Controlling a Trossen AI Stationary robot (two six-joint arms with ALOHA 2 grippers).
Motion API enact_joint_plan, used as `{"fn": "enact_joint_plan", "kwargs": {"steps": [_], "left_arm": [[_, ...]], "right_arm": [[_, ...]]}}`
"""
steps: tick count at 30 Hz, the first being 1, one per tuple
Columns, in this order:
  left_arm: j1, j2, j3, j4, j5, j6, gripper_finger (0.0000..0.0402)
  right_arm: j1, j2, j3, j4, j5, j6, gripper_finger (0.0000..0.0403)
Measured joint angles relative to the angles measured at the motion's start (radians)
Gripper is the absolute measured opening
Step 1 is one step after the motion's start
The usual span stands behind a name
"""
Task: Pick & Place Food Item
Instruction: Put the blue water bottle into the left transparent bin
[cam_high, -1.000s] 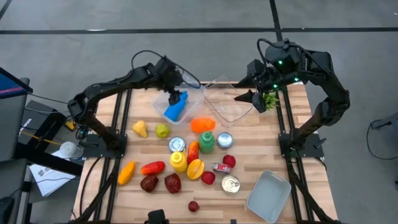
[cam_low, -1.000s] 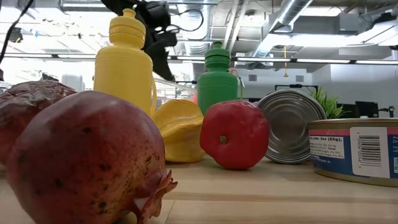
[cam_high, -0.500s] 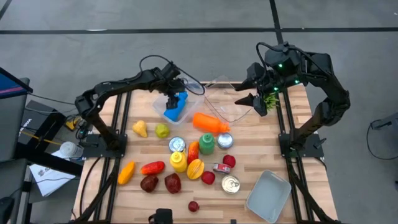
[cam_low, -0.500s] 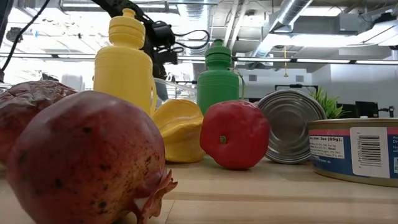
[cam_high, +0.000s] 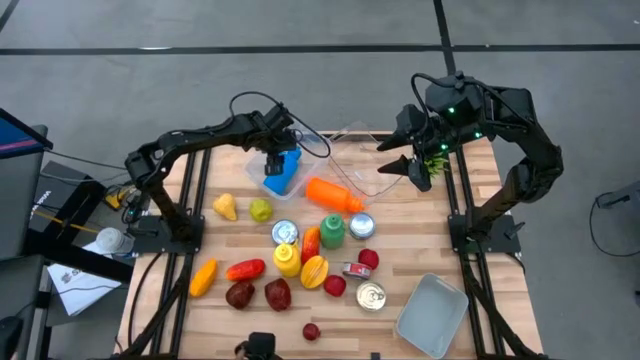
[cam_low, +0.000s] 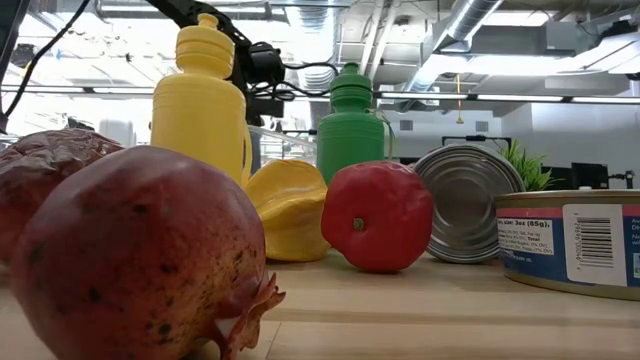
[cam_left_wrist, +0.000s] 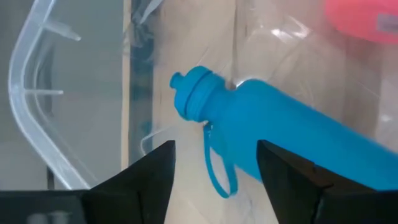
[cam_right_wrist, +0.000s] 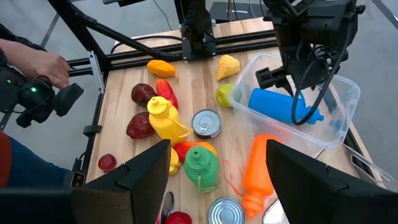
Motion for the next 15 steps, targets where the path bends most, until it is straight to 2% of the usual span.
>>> {"fn": "enact_joint_plan", "kwargs": {"steps": [15], "left_arm": [[-0.007, 0.027, 0.000, -0.026, 0.030, 0.044, 0.0031]], "right_arm": [[0.000, 0.000, 0.000, 0.000, 0.000, -0.015, 0.0254]]}}
